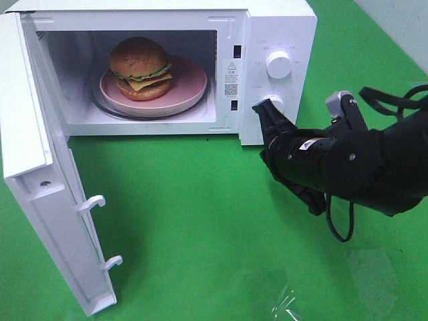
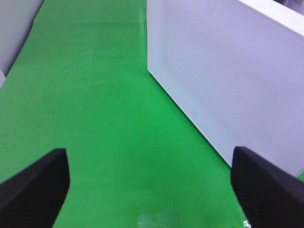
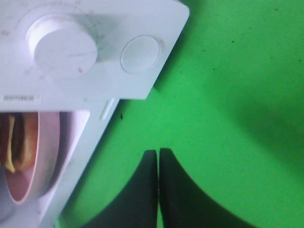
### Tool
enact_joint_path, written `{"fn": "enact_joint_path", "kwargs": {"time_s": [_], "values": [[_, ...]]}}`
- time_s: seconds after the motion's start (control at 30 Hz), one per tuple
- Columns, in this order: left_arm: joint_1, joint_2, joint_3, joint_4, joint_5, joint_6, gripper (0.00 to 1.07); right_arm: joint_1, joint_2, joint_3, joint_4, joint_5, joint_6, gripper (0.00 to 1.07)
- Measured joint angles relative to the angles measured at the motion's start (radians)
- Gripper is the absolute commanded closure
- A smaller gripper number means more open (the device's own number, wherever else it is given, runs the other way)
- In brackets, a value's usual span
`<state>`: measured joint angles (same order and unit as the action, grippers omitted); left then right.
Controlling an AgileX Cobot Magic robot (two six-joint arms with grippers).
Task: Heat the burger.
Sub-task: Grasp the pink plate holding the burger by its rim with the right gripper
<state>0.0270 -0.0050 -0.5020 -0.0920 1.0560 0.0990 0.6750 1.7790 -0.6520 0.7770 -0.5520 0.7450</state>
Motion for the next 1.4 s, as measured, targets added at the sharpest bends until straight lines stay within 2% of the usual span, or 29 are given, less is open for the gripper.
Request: {"fn": "enact_joint_path", "kwargs": {"time_s": [0.07, 0.13, 0.3, 0.47, 0.53, 0.63, 0.7, 0.73, 0.83, 0.97, 1.0, 1.03, 1.1, 1.27, 1.4], "values": [[0.0, 0.0, 0.0, 0.0, 0.0, 0.0, 0.22, 0.0, -0.022, 0.002, 0.0, 0.032, -0.054, 1.07], [0.0, 0.0, 0.0, 0.0, 0.0, 0.0, 0.22, 0.0, -0.092, 0.004, -0.001, 0.159, -0.257, 1.07], [0.0, 0.0, 0.0, 0.0, 0.0, 0.0, 0.22, 0.0, -0.162, 0.004, -0.001, 0.31, -0.47, 1.07], [0.0, 0.0, 0.0, 0.0, 0.0, 0.0, 0.22, 0.0, -0.193, 0.004, -0.027, 0.407, -0.591, 1.07], [0.0, 0.0, 0.0, 0.0, 0.0, 0.0, 0.22, 0.0, -0.214, 0.005, -0.099, 0.542, -0.685, 1.07], [0.0, 0.0, 0.0, 0.0, 0.0, 0.0, 0.22, 0.0, -0.225, 0.005, -0.152, 0.62, -0.695, 1.07], [0.0, 0.0, 0.0, 0.0, 0.0, 0.0, 0.22, 0.0, -0.239, 0.005, -0.255, 0.723, -0.705, 1.07], [0.0, 0.0, 0.0, 0.0, 0.0, 0.0, 0.22, 0.0, -0.239, 0.005, -0.255, 0.723, -0.705, 1.07], [0.0, 0.0, 0.0, 0.0, 0.0, 0.0, 0.22, 0.0, -0.265, 0.005, -0.388, 0.834, -0.708, 1.07], [0.0, 0.0, 0.0, 0.0, 0.0, 0.0, 0.22, 0.0, -0.285, 0.005, -0.485, 0.905, -0.708, 1.07], [0.0, 0.0, 0.0, 0.0, 0.0, 0.0, 0.22, 0.0, -0.304, 0.005, -0.555, 0.953, -0.71, 1.06], [0.0, 0.0, 0.0, 0.0, 0.0, 0.0, 0.22, 0.0, -0.304, 0.005, -0.555, 0.953, -0.71, 1.06], [0.0, 0.0, 0.0, 0.0, 0.0, 0.0, 0.22, 0.0, -0.347, 0.005, -0.682, 1.04, -0.716, 1.06], [0.0, 0.0, 0.0, 0.0, 0.0, 0.0, 0.22, 0.0, -0.374, 0.003, -0.768, 1.101, -0.754, 1.06], [0.0, 0.0, 0.0, 0.0, 0.0, 0.0, 0.22, 0.0, -0.396, -0.027, -0.847, 1.22, -0.902, 1.06]]}}
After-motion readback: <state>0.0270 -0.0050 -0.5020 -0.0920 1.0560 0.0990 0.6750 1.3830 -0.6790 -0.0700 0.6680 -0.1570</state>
